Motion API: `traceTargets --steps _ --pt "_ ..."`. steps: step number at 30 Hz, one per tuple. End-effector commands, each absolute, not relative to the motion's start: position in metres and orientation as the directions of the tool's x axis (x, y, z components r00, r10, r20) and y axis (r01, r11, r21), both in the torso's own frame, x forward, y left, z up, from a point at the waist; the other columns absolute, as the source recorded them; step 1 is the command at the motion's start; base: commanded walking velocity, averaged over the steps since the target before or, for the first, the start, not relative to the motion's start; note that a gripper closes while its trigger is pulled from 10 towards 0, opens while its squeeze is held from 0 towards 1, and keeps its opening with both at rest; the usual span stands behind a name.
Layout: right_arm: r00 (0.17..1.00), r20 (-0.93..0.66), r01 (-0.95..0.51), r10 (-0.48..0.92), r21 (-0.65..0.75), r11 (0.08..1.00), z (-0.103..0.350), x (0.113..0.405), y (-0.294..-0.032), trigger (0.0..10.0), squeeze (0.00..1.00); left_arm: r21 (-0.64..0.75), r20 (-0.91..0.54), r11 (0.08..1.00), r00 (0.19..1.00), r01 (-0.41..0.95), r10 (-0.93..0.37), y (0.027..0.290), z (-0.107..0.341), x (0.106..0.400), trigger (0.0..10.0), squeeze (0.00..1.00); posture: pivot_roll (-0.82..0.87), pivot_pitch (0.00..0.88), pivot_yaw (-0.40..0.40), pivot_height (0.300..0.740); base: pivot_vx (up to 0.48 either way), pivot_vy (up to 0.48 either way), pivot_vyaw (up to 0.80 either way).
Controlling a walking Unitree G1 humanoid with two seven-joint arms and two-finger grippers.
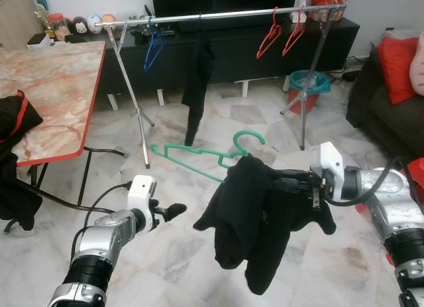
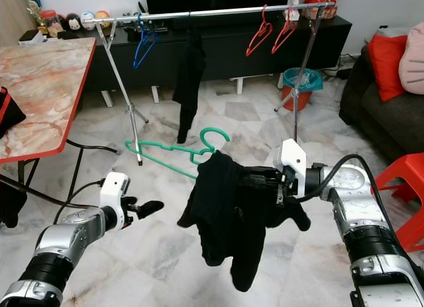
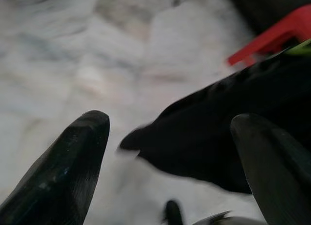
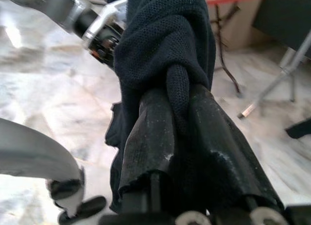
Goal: Hang hanger
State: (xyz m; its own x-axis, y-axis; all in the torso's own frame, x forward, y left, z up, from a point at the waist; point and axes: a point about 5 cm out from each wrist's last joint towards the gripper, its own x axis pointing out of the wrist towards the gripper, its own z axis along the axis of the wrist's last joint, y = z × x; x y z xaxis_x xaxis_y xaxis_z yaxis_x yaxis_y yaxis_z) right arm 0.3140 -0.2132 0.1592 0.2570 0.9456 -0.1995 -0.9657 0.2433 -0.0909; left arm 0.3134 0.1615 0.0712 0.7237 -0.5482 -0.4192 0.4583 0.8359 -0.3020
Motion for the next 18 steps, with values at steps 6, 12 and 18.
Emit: traceTargets --steps 6,12,18 --pt "0.197 -0.168 -0.977 0.966 -0.120 0.178 0.171 0.311 -0.212 10.0 0.00 -0.396 -0.313 0.697 0.626 0.598 -0.714 0.150 0.081 0.303 10.0 0.00 -0.14 0.000 -0.001 0.740 0.000 0.000 0.00" --pt "0.184 -0.178 -0.980 0.967 -0.112 0.166 0.171 0.311 -0.213 10.0 0.00 -0.398 -0.276 0.612 0.547 0.683 -0.790 0.146 0.086 0.295 10.0 0.00 -0.13 0.000 -0.007 0.740 0.000 0.000 0.00" --pt "0.170 -0.185 -0.983 0.968 -0.106 0.152 0.172 0.312 -0.211 10.0 0.00 -0.362 -0.294 0.571 0.491 0.737 -0.820 0.148 0.088 0.289 10.0 0.00 -0.13 0.000 -0.013 0.740 0.000 0.000 0.00"
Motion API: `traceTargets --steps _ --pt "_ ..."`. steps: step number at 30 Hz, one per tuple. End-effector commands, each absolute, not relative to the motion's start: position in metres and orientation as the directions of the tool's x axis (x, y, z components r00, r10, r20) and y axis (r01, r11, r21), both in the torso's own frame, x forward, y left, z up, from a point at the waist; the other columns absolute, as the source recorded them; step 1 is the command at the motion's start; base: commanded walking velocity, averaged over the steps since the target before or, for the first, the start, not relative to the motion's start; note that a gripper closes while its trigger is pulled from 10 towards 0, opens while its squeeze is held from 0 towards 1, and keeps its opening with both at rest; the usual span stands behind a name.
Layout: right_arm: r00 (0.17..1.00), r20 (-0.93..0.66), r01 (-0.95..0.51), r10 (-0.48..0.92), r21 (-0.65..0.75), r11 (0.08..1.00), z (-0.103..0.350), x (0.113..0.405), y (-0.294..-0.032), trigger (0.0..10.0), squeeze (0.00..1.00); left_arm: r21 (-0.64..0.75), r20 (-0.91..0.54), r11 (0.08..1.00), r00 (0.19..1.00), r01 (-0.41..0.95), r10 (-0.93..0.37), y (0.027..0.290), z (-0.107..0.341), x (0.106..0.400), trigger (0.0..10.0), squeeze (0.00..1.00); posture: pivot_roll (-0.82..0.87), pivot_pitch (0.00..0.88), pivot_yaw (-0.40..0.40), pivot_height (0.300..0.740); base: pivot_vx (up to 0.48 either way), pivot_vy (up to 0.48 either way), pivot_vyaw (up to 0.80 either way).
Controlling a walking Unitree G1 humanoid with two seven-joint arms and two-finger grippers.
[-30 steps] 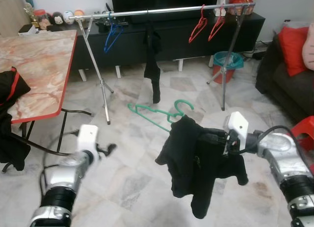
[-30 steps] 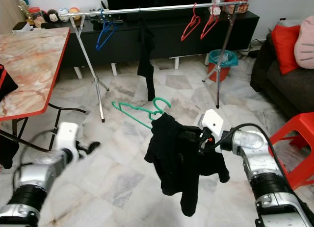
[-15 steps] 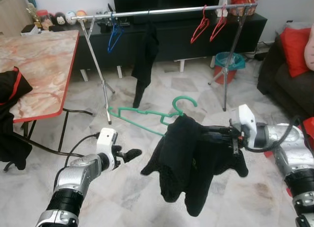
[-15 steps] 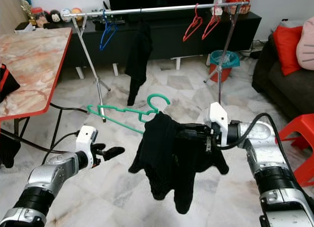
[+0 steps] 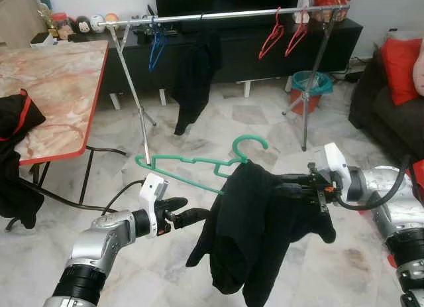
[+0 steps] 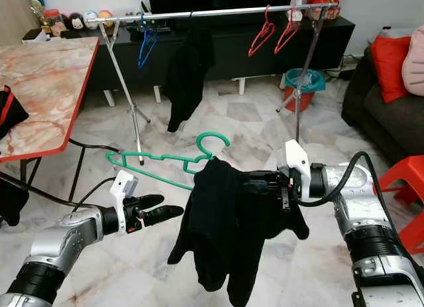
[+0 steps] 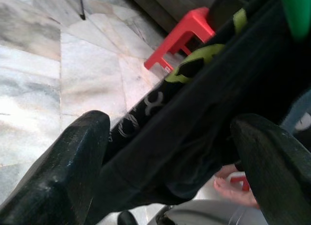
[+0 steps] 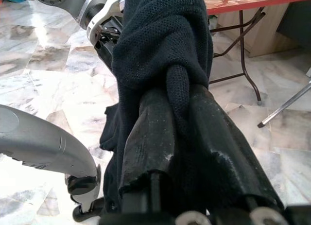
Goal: Hang hanger
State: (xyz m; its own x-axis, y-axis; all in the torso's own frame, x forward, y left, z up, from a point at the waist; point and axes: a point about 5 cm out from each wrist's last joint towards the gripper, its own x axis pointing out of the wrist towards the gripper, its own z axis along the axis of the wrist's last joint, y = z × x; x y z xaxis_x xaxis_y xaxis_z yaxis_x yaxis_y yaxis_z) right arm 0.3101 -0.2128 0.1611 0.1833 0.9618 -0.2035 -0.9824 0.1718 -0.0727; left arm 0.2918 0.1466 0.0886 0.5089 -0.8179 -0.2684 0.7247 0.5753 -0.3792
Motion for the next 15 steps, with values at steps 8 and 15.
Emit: traceTargets --steps 8,15 --pt "0.130 -0.202 -0.985 0.971 -0.135 0.103 0.172 0.317 -0.192 10.0 0.00 -0.149 -0.407 0.643 0.546 0.752 -0.732 0.152 0.083 0.298 10.0 0.00 -0.12 0.000 -0.029 0.740 0.000 0.000 0.00" --pt "0.326 -0.236 -0.937 0.915 -0.205 0.281 0.157 0.330 -0.184 10.0 0.00 -0.100 -0.385 0.756 0.675 0.647 -0.629 0.154 0.083 0.311 10.0 0.00 -0.12 0.000 -0.031 0.740 0.000 0.000 0.00"
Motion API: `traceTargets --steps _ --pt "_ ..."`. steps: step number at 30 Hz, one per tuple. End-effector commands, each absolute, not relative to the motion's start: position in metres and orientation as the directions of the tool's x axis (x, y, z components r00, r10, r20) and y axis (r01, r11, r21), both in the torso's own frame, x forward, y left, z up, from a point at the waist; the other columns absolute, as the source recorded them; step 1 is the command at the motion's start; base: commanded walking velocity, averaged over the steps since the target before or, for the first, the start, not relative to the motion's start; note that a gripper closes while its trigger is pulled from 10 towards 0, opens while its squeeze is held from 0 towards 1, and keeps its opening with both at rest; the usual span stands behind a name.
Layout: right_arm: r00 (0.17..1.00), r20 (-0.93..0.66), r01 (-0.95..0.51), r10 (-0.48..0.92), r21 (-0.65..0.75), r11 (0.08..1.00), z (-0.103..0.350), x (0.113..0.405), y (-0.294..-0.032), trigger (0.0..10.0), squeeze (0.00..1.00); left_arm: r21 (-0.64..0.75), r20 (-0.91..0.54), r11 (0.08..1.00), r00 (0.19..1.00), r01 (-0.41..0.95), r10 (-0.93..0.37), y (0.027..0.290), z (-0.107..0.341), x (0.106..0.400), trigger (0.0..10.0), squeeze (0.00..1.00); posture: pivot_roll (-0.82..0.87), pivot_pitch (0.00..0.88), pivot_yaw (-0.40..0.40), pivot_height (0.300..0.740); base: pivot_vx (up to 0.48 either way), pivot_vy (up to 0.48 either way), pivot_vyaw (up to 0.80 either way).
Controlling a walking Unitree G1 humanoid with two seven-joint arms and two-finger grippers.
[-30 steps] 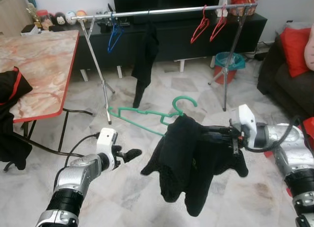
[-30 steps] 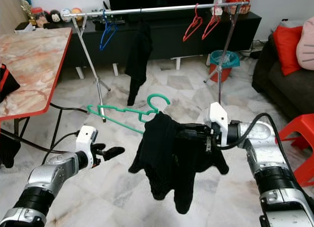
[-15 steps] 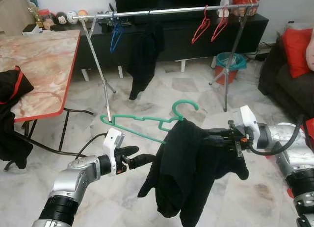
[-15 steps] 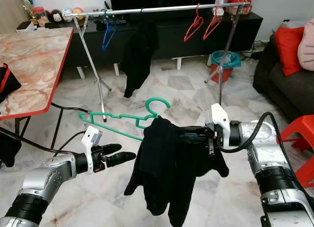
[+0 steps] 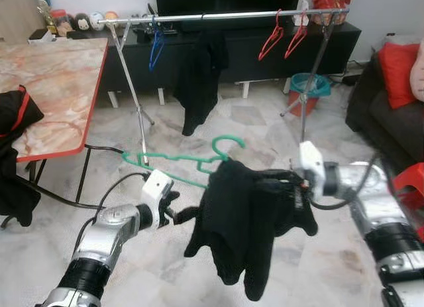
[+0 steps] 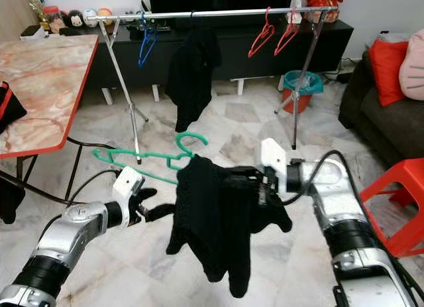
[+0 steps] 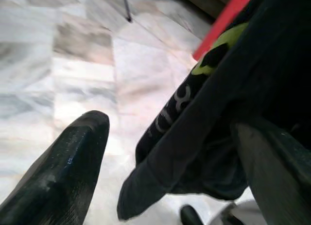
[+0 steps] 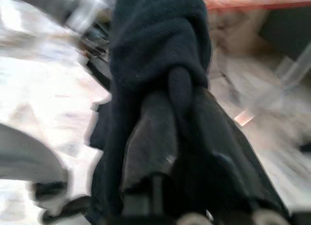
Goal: Hang hanger
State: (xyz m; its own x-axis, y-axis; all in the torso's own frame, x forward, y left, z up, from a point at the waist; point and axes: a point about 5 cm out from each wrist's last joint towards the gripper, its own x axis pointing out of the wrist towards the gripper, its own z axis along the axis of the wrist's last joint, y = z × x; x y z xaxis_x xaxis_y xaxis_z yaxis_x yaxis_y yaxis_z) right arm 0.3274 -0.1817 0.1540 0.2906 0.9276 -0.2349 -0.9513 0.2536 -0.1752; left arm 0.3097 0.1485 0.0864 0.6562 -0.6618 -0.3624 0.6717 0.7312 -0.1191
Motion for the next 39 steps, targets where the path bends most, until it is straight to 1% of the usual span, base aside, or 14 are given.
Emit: traceTargets --steps 1,2,5,6,9,13,14,17,20,23,25,28,32,39 --pt "0.329 -0.242 -0.937 0.913 -0.204 0.283 0.154 0.329 -0.184 10.0 0.00 -0.094 -0.393 0.761 0.678 0.642 -0.621 0.155 0.081 0.311 10.0 0.00 -0.12 0.000 -0.031 0.740 0.000 0.000 0.00" --pt "0.378 -0.264 -0.921 0.887 -0.209 0.329 0.147 0.329 -0.188 10.0 0.00 -0.077 -0.425 0.773 0.680 0.630 -0.597 0.158 0.075 0.309 10.0 0.00 -0.12 0.000 -0.026 0.740 0.000 0.000 0.00" --pt "0.447 -0.285 -0.891 0.848 -0.232 0.391 0.142 0.332 -0.192 10.0 0.00 -0.049 -0.458 0.778 0.678 0.627 -0.575 0.161 0.069 0.307 10.0 0.00 -0.12 0.000 -0.024 0.740 0.000 0.000 0.00" --pt "0.507 -0.281 -0.858 0.815 -0.250 0.448 0.141 0.336 -0.195 10.0 0.00 -0.038 -0.472 0.788 0.684 0.615 -0.557 0.163 0.066 0.306 10.0 0.00 -0.12 0.000 -0.024 0.740 0.000 0.000 0.00" --pt "0.606 -0.262 -0.794 0.751 -0.252 0.554 0.139 0.341 -0.202 10.0 0.00 -0.034 -0.490 0.813 0.699 0.581 -0.520 0.168 0.061 0.306 10.0 0.00 -0.13 0.000 -0.020 0.740 0.000 0.000 0.00" --pt "0.765 -0.272 -0.642 0.584 -0.254 0.723 0.122 0.343 -0.213 10.0 0.00 0.041 -0.513 0.899 0.781 0.437 -0.356 0.183 0.055 0.312 10.0 0.00 -0.13 0.000 -0.018 0.740 0.000 0.000 0.00" --pt "0.765 -0.272 -0.642 0.584 -0.254 0.723 0.122 0.343 -0.213 10.0 0.00 0.041 -0.513 0.899 0.781 0.437 -0.356 0.183 0.055 0.312 10.0 0.00 -0.13 0.000 -0.018 0.740 0.000 0.000 0.00" --pt "0.807 -0.264 -0.585 0.529 -0.233 0.776 0.110 0.338 -0.215 10.0 0.00 0.074 -0.482 0.939 0.836 0.337 -0.262 0.192 0.058 0.318 10.0 0.00 -0.14 0.000 -0.014 0.740 0.000 0.000 0.00" --pt "0.852 -0.223 -0.519 0.474 -0.235 0.822 0.101 0.332 -0.212 10.0 0.00 0.090 -0.400 0.965 0.896 0.247 -0.192 0.197 0.067 0.324 10.0 0.00 -0.14 0.000 -0.013 0.740 0.000 0.000 0.00" --pt "0.918 -0.196 -0.383 0.345 -0.213 0.899 0.094 0.331 -0.215 10.0 0.00 0.088 -0.347 0.975 0.924 0.204 -0.162 0.198 0.072 0.326 10.0 0.00 -0.16 0.000 -0.010 0.740 0.000 0.000 0.00" --pt "0.978 -0.180 -0.144 0.110 -0.186 0.972 0.083 0.326 -0.219 10.0 0.00 0.055 -0.296 0.981 0.942 0.186 -0.161 0.194 0.075 0.327 10.0 0.00 -0.16 0.000 -0.004 0.740 0.000 0.000 0.00" --pt "0.979 -0.197 -0.010 -0.042 -0.259 0.966 0.073 0.319 -0.221 10.0 0.00 0.047 -0.281 0.977 0.942 0.206 -0.185 0.190 0.076 0.326 10.0 0.00 -0.17 0.000 0.006 0.740 0.000 0.000 0.00" --pt "0.949 -0.231 0.170 -0.215 -0.201 0.965 0.057 0.307 -0.221 10.0 0.00 0.055 -0.286 0.974 0.938 0.219 -0.195 0.189 0.074 0.326 10.0 0.00 -0.17 0.000 0.019 0.740 0.000 0.000 0.00" --pt "0.885 -0.250 0.341 -0.393 -0.226 0.912 0.048 0.299 -0.225 10.0 0.00 0.067 -0.281 0.971 0.938 0.231 -0.204 0.188 0.074 0.327 10.0 0.00 -0.18 0.000 0.033 0.740 0.000 0.000 0.00"
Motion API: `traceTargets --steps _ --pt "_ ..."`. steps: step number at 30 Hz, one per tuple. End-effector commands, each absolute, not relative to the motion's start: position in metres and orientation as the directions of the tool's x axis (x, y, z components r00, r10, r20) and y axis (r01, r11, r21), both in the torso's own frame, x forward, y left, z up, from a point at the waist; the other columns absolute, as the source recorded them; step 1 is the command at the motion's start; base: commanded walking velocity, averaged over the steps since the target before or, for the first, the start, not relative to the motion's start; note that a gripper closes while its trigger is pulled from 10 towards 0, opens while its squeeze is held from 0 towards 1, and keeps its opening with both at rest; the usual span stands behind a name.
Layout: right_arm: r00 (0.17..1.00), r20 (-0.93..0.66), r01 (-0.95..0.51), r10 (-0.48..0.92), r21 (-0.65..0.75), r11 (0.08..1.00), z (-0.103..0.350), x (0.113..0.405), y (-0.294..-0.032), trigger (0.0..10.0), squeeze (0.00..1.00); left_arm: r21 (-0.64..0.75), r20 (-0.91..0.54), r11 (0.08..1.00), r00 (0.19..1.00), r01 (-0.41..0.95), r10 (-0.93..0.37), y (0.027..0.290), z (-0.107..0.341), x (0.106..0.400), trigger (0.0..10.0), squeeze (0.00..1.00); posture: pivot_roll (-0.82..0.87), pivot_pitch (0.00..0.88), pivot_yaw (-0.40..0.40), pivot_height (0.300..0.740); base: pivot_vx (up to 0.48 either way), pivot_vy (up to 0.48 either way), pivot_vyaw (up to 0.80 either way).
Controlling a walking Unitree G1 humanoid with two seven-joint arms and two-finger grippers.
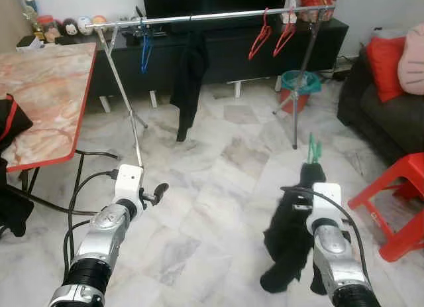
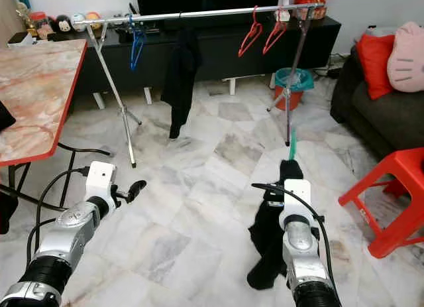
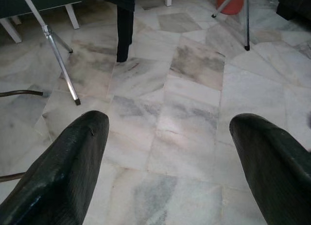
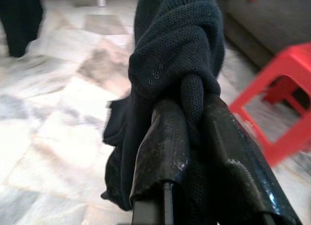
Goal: Hang hanger
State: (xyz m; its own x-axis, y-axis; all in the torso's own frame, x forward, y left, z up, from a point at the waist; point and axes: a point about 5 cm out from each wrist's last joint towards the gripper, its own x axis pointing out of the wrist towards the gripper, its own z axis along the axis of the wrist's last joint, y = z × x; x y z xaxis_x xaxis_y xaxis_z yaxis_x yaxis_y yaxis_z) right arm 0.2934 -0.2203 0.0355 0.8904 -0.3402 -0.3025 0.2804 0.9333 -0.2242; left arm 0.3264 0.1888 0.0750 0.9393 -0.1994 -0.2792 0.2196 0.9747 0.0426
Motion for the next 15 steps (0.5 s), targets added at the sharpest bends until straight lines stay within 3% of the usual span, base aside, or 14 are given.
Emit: traceTargets --steps 1,10,12,14,15 --pt "0.877 -0.249 0.359 -0.412 -0.232 0.904 0.048 0.298 -0.226 10.0 0.00 0.066 -0.278 0.971 0.939 0.230 -0.204 0.187 0.074 0.327 10.0 0.00 -0.18 0.000 0.033 0.740 0.000 0.000 0.00" --pt "0.755 -0.248 0.561 -0.607 -0.234 0.794 0.048 0.289 -0.233 10.0 0.00 0.074 -0.262 0.966 0.940 0.247 -0.220 0.186 0.075 0.328 10.0 0.00 -0.18 0.000 0.045 0.740 0.000 0.000 0.00" --pt "0.678 -0.331 0.660 -0.656 -0.120 0.742 0.040 0.283 -0.234 10.0 0.00 0.087 -0.264 0.961 0.936 0.262 -0.232 0.186 0.075 0.328 10.0 0.00 -0.18 0.000 0.053 0.740 0.000 0.000 0.00" --pt "0.654 -0.371 0.684 -0.659 -0.081 0.725 0.036 0.281 -0.233 10.0 0.00 0.091 -0.264 0.959 0.935 0.269 -0.237 0.187 0.076 0.329 10.0 0.00 -0.18 0.000 0.056 0.740 0.000 0.000 0.00" --pt "0.607 -0.475 0.733 -0.637 0.023 0.680 0.024 0.277 -0.234 10.0 0.00 0.105 -0.267 0.955 0.933 0.277 -0.241 0.187 0.076 0.329 10.0 0.00 -0.18 0.000 0.063 0.740 0.000 0.000 0.00"
